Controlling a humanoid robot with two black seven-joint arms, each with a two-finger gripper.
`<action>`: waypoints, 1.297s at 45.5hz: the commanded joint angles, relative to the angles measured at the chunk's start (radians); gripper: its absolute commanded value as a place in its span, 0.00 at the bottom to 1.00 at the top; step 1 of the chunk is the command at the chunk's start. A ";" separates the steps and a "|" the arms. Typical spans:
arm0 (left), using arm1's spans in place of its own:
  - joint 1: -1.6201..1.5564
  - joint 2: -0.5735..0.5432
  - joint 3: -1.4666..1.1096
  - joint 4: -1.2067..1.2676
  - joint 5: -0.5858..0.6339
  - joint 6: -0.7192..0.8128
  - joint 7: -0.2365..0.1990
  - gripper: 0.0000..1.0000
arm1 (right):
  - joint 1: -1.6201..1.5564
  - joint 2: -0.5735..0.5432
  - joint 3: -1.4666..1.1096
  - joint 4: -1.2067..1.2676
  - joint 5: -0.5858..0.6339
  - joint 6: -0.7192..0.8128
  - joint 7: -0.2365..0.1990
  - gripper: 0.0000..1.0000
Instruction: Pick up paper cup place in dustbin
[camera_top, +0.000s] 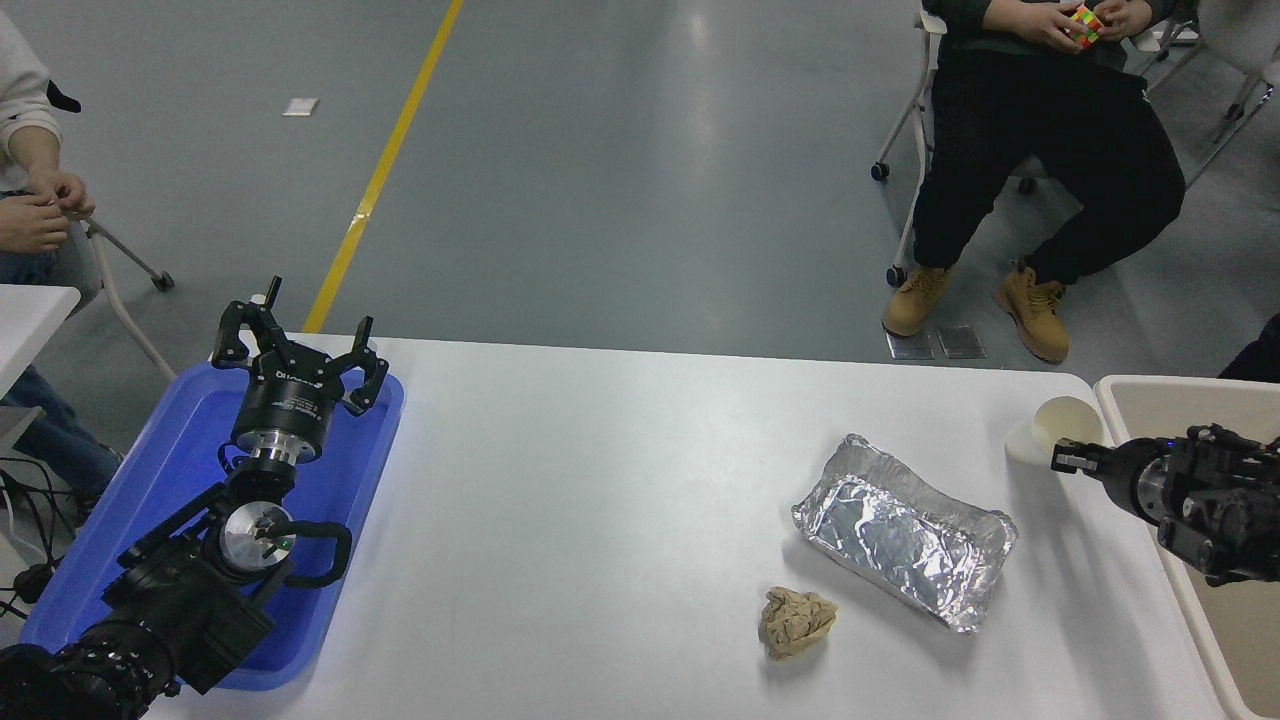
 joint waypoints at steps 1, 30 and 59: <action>0.000 0.000 0.000 0.000 0.000 0.000 0.000 1.00 | 0.017 0.000 -0.008 0.014 -0.001 0.003 0.028 0.00; 0.000 0.000 0.000 0.000 0.000 0.000 0.000 1.00 | 0.531 -0.293 -0.094 0.422 -0.162 0.169 0.028 0.00; 0.002 0.000 0.000 0.000 0.000 0.000 0.000 1.00 | 1.040 -0.461 -0.123 0.447 -0.265 0.667 0.022 0.00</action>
